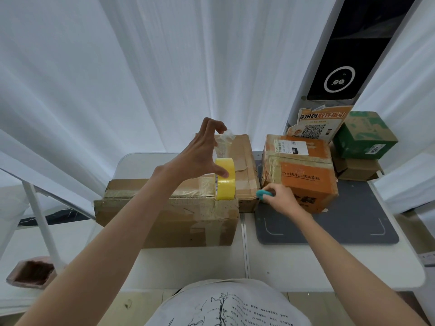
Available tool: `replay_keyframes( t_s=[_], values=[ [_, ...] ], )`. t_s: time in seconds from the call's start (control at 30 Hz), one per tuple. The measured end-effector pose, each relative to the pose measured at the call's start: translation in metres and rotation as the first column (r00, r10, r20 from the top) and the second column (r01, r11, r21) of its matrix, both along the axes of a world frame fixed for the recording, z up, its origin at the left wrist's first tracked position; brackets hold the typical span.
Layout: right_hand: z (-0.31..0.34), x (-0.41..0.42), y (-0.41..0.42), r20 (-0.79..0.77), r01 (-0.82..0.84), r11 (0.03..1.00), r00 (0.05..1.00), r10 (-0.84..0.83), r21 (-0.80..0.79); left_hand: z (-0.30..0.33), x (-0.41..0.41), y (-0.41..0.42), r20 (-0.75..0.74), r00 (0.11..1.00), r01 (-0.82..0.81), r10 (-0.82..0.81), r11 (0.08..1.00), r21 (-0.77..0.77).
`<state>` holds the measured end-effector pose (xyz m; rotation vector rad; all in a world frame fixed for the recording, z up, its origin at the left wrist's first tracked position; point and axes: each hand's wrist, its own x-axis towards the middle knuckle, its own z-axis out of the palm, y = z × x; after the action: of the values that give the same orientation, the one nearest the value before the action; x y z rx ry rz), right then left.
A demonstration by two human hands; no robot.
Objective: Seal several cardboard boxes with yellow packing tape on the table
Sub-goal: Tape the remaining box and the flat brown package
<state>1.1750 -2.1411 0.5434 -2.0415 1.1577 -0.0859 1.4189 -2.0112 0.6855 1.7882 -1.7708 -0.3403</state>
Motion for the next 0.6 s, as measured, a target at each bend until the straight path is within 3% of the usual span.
replay_keyframes(
  t_s=[0.13,0.37,0.6],
  values=[
    [-0.064,-0.015,0.028,-0.117,0.171,0.961,0.982,-0.148,0.216,0.0,0.003,0.002,-0.021,1.0,-0.013,0.013,1.0,-0.007],
    [-0.135,-0.034,0.069,-0.249,0.39,0.872,0.913,-0.324,0.296,-0.002,0.003,0.005,-0.052,0.998,-0.033,0.033,0.999,0.002],
    [-0.149,-0.041,0.076,-0.242,0.464,0.799,0.885,-0.399,0.381,-0.002,0.004,0.006,-0.05,0.998,-0.035,0.036,0.999,0.015]
  ],
)
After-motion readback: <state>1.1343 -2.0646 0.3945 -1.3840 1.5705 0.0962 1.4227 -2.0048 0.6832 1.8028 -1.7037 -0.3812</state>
